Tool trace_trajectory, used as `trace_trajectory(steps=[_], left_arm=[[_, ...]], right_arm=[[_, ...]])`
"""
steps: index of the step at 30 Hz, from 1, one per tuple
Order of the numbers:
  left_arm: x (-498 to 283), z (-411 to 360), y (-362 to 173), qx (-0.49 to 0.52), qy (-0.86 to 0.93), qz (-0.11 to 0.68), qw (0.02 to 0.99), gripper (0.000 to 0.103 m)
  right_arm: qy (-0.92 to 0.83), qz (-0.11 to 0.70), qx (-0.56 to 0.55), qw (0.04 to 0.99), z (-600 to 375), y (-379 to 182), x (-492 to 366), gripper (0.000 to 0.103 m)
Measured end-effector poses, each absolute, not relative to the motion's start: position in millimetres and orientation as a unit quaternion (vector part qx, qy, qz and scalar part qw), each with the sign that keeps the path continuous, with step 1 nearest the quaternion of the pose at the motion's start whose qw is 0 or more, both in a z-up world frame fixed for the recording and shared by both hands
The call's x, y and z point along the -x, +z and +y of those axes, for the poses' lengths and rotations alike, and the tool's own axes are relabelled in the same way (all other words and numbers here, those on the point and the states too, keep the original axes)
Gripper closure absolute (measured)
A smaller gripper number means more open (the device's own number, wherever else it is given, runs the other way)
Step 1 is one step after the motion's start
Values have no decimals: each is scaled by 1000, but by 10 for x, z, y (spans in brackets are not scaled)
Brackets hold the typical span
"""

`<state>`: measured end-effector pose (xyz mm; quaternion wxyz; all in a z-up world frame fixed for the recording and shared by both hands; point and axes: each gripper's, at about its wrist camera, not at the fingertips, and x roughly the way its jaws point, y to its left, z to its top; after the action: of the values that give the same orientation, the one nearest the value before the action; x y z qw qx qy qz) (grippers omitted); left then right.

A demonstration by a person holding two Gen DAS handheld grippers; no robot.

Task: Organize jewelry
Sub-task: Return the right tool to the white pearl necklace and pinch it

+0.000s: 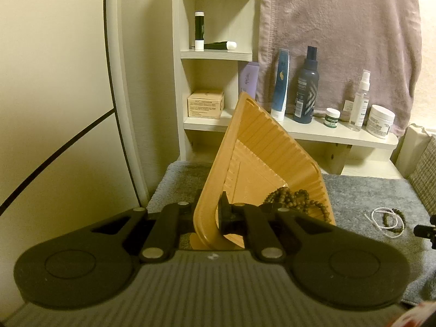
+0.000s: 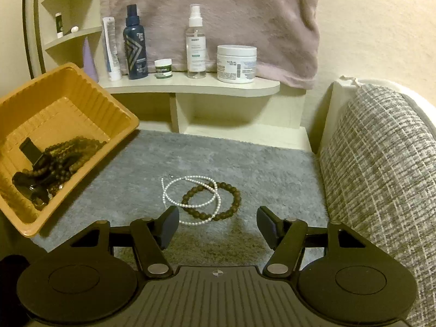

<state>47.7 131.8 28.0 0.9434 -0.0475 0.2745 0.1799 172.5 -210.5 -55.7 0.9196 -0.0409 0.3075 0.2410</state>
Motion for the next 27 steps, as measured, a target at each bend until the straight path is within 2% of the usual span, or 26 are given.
trace_trajectory(steps=[1,4,8,21,24,26,27], left_arm=[[-479,1318,279,47,180,275,943,95],[-480,1321,283,47,180,275,943,95],[-479,1324,282,46,181,275,943,96],[-492,1341,271,49,183,277,942,96],[-497,1339,270,48,184,277,942,95],[-495,1341,270,49,184,277,942,95],[-495,1341,270,49,184,277,942,95]], right_arm=[[241,307,39,920,-2103,-561,-1736,42],[247,312,44,916,-2073,-581,-1798,64],[248,317,57,914,-2010,-618,-1919,82],[246,350,80,900,-1821,-781,-2313,86],[246,352,84,899,-1785,-796,-2345,91],[245,357,86,897,-1769,-806,-2365,100],[245,360,87,896,-1762,-812,-2370,100]])
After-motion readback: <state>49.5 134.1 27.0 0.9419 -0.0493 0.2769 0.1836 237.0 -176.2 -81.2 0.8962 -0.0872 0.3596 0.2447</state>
